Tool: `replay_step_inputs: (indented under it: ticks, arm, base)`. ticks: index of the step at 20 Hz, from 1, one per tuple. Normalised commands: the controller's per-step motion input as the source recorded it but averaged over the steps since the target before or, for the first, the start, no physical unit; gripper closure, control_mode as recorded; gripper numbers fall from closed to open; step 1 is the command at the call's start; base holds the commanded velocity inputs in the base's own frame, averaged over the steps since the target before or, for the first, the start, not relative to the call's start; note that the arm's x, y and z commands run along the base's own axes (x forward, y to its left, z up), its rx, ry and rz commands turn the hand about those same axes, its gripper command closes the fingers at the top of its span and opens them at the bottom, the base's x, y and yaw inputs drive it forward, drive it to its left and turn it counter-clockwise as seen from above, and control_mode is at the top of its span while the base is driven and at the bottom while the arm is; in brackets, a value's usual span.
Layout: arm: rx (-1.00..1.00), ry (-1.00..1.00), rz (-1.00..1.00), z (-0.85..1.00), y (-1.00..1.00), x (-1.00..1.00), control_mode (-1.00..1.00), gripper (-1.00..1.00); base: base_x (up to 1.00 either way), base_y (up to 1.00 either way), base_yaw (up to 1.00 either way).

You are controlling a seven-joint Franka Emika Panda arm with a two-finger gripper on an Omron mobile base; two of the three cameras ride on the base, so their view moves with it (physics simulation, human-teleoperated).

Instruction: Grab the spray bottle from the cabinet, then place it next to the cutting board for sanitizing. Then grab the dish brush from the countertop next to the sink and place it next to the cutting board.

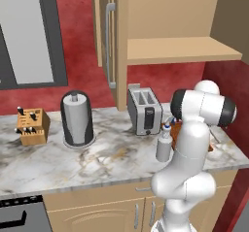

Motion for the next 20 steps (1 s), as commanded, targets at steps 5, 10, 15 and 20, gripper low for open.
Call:
replay_step_inputs:
  ticks: [5,10,15,20]
  arm:
    - [0.00,-0.15,-0.02,0.77,0.02,-0.14,-1.00,-1.00]
    - [0.00,-0.15,0.00,0.94,0.00,-0.34,-1.00,-1.00]
    - [0.00,-0.10,0.00,0.84,0.27,-0.43,-1.00,-1.00]
    - [0.00,-0.09,0.00,0.82,0.43,-0.34,-1.00,-1.00]
  base:
    - [0.00,0.00,0.00]
    - [0.00,0.00,0.00]
    - [0.00,0.00,0.00]
    - [0.00,0.00,0.00]
